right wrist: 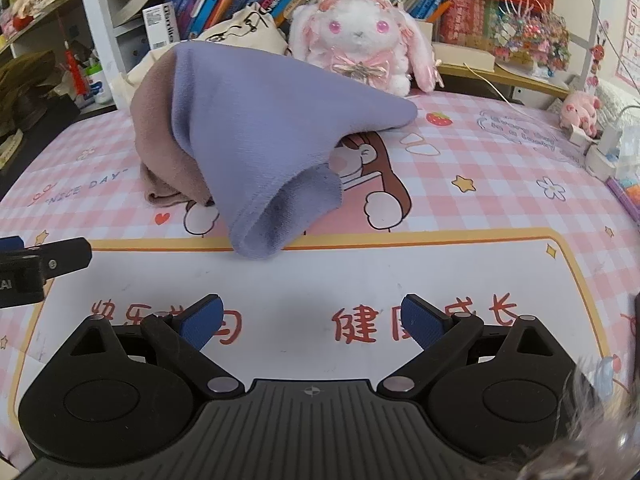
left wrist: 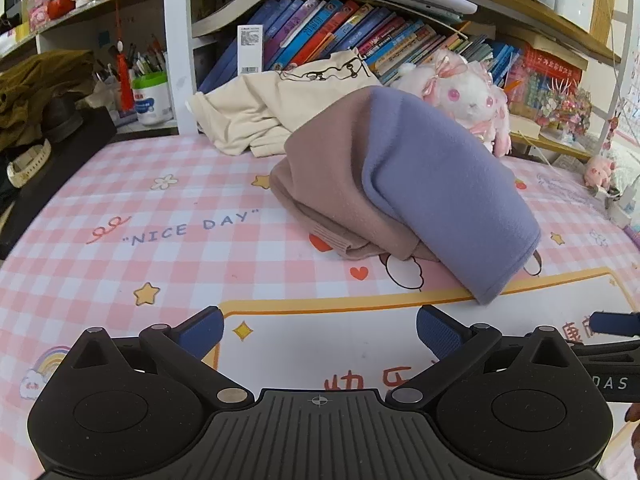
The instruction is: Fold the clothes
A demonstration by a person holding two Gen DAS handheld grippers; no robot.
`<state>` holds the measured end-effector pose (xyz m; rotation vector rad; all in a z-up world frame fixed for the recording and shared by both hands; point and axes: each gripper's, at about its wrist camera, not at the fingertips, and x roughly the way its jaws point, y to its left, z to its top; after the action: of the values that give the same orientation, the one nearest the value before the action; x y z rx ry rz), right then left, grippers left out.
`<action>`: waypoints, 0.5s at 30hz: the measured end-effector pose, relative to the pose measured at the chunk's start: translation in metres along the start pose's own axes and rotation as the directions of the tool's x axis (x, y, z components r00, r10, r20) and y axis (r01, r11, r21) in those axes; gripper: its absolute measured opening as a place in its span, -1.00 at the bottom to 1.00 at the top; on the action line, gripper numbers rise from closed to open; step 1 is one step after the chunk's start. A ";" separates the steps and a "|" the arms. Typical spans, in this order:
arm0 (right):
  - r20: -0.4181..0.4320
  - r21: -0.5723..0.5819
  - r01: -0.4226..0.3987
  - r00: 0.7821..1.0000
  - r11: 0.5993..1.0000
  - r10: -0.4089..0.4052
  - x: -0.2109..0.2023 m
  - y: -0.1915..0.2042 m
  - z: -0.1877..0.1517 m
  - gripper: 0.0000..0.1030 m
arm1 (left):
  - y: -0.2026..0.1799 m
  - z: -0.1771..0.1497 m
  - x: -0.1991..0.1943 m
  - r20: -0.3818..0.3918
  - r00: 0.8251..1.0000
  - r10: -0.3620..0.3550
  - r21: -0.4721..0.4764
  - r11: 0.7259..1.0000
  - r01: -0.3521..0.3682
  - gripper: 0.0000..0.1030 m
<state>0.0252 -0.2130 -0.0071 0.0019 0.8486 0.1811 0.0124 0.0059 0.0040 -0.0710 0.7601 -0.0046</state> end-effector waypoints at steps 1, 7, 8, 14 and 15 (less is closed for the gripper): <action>0.001 0.003 0.002 1.000 1.000 -0.002 0.000 -0.001 0.000 0.87 | 0.000 0.000 0.001 0.000 1.000 -0.004 0.001 1.000 0.004 1.00; -0.005 0.007 0.013 1.000 1.000 -0.013 0.004 -0.001 0.002 0.87 | -0.002 0.000 0.004 0.002 1.000 -0.023 0.015 1.000 0.023 1.00; -0.007 0.009 0.014 1.000 1.000 -0.014 0.005 -0.002 0.002 0.87 | -0.002 0.000 0.004 0.002 1.000 -0.022 0.017 1.000 0.022 1.00; -0.021 0.017 0.009 1.000 1.000 -0.009 0.009 0.000 0.005 0.87 | -0.003 0.000 0.004 -0.012 1.000 -0.018 0.038 0.999 0.019 1.00; -0.020 0.016 0.004 1.000 1.000 -0.004 0.010 0.000 0.005 0.87 | -0.004 -0.001 0.003 -0.012 1.000 -0.024 0.047 0.999 0.024 1.00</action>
<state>0.0353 -0.2107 -0.0110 0.0134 0.8703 0.1707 0.0140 0.0019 0.0018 -0.0348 0.7697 -0.0460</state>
